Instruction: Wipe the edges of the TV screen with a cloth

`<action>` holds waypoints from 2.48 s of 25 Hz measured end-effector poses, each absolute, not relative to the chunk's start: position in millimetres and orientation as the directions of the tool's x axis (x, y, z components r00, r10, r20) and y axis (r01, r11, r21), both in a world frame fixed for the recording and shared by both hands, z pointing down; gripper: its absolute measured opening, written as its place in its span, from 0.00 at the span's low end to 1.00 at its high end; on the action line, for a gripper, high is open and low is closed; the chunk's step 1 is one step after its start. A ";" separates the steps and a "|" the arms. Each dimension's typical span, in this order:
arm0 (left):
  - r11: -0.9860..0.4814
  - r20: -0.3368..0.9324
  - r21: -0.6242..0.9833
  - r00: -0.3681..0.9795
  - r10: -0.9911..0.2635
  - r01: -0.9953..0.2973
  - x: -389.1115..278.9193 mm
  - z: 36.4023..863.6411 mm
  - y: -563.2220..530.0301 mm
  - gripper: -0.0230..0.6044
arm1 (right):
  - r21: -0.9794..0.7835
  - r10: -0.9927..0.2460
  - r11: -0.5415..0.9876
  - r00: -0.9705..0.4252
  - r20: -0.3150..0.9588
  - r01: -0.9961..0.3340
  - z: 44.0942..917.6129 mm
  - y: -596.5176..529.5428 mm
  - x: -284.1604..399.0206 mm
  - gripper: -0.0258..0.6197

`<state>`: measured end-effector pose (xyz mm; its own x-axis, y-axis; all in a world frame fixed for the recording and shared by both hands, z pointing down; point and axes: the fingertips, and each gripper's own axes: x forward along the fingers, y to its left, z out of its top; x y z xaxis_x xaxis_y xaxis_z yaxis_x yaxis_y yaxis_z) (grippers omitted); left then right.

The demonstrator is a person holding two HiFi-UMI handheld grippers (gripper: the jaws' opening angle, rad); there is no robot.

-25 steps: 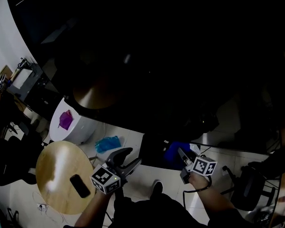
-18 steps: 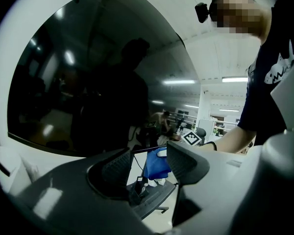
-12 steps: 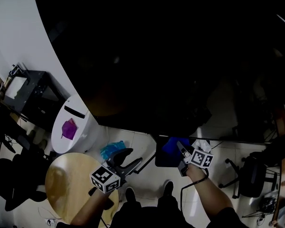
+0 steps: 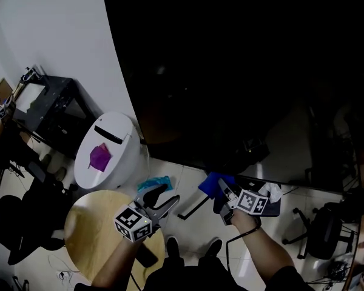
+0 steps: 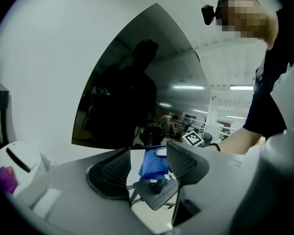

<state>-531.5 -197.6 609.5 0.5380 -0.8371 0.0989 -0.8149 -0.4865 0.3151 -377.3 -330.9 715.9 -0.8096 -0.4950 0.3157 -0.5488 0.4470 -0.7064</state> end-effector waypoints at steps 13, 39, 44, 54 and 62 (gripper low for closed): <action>-0.417 0.094 0.354 0.476 -0.874 -0.837 -611.5 623.9 -194.9 0.39 | -0.725 -0.360 0.504 -0.877 0.318 -0.469 718.0 -312.5 -525.0 0.22; -0.392 0.217 0.226 0.439 -0.872 -0.892 -695.7 654.4 -185.3 0.52 | -0.744 -0.071 0.646 -0.984 0.164 -0.171 668.2 -236.5 -682.0 0.22; -0.435 0.046 0.392 0.489 -0.871 -0.811 -705.9 627.4 -190.1 0.55 | -0.742 0.029 0.670 -0.998 0.051 -0.019 620.0 -213.2 -684.4 0.22; -0.535 -0.072 0.415 0.559 -0.826 -0.736 -670.8 599.4 -180.4 0.34 | -0.810 0.034 0.586 -0.998 0.055 -0.025 610.9 -205.8 -663.7 0.24; -0.469 -0.032 0.464 0.515 -0.856 -0.752 -664.2 608.9 -182.5 0.24 | -0.796 -0.022 0.602 -0.998 0.066 -0.066 608.8 -209.5 -648.8 0.46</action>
<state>-664.2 -182.5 608.9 0.5152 -0.8565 -0.0317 -0.7516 -0.4692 0.4636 -648.8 -209.5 608.8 -0.9976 -0.0223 0.0658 -0.0659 0.6022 -0.7956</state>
